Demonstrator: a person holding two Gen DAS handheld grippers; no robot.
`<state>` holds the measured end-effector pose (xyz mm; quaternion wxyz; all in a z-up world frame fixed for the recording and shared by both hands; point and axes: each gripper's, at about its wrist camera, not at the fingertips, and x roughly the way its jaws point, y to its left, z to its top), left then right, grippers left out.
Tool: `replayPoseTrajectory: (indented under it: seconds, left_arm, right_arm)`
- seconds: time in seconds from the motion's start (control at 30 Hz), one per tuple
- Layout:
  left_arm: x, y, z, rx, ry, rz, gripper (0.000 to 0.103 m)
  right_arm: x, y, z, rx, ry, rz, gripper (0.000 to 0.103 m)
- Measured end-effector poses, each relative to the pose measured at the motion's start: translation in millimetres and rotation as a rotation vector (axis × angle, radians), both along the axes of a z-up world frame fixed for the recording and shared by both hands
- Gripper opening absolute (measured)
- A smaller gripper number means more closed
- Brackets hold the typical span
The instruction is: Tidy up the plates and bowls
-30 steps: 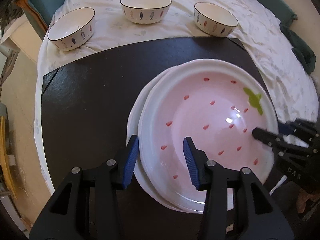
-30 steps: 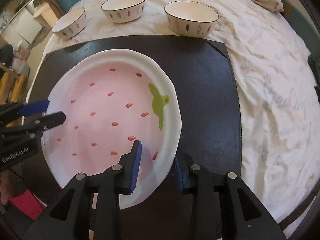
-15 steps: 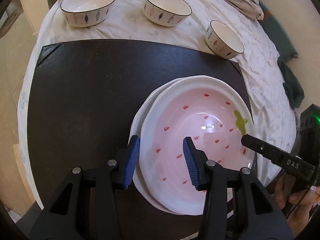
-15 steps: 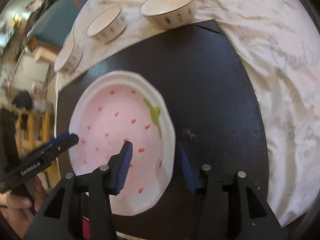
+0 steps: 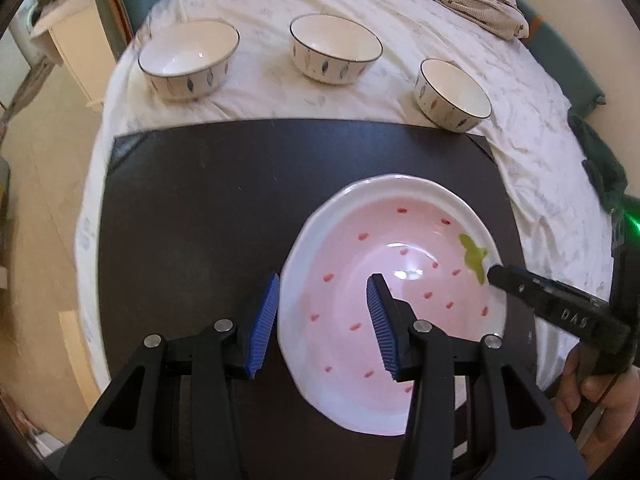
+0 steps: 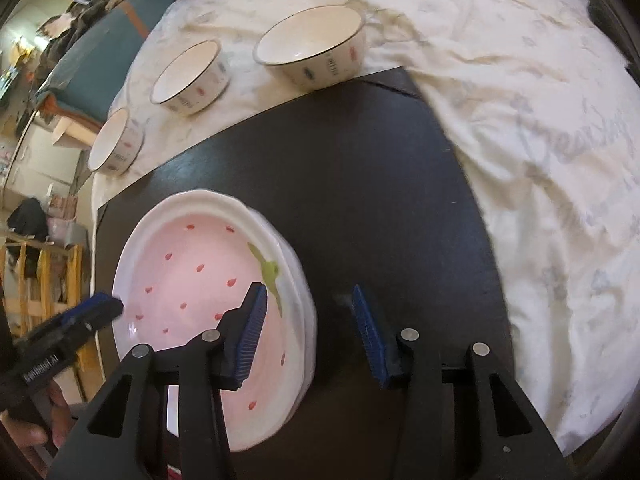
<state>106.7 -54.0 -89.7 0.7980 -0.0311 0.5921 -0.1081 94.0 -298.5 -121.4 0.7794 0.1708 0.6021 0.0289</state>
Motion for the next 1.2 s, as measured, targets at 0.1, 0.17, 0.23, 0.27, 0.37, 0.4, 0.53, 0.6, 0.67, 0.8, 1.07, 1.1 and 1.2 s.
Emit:
replayPoseTrajectory:
  seconds: [0.1,0.17,0.23,0.27,0.37,0.4,0.53,0.6,0.67,0.8,1.07,1.1,1.2]
  left_arm:
    - [4,0,-12,0.032,0.047,0.005,0.042]
    - [4,2,-22,0.026,0.091,0.014,0.042]
    - [4,3,-33,0.004,0.126,0.019,0.042]
    - [3,3,-36,0.007,0.138,0.018,0.042]
    - [1,2,-49,-0.003,0.189,0.014,0.03]
    - [1,3,-51,-0.013,0.191,0.022,0.03]
    - [2,9,-49,-0.032,0.197,0.041,0.025]
    - [1,8,-46,-0.008,0.188,0.033,0.023]
    - [2,10,-42,0.002,0.174,0.043,0.023]
    - [9,23,-38,-0.015,0.142,0.082,0.023]
    - [18,27,-37,0.035,0.088,0.092,0.023]
    - [19,27,-37,0.036,0.086,0.096,0.023]
    - [26,31,-36,0.019,0.099,0.125,0.023]
  right_arm:
    - [1,7,-7,-0.009,0.021,0.024,0.041]
    - [2,9,-11,0.007,0.038,0.034,0.041]
    - [3,9,-16,0.031,0.062,0.029,0.041]
    - [3,9,-18,0.047,0.073,0.023,0.041]
    - [2,10,-27,0.071,0.12,0.025,0.031]
    - [2,12,-29,0.063,0.126,0.035,0.03]
    - [0,16,-25,0.032,0.104,0.062,0.032]
    - [0,17,-25,0.028,0.1,0.072,0.032]
    - [1,19,-25,0.03,0.097,0.083,0.032]
    - [9,22,-27,0.059,0.094,0.091,0.032]
    - [33,31,-28,0.064,0.087,0.078,0.032]
    - [36,33,-28,0.055,0.086,0.081,0.032]
    - [43,33,-29,0.054,0.075,0.065,0.032]
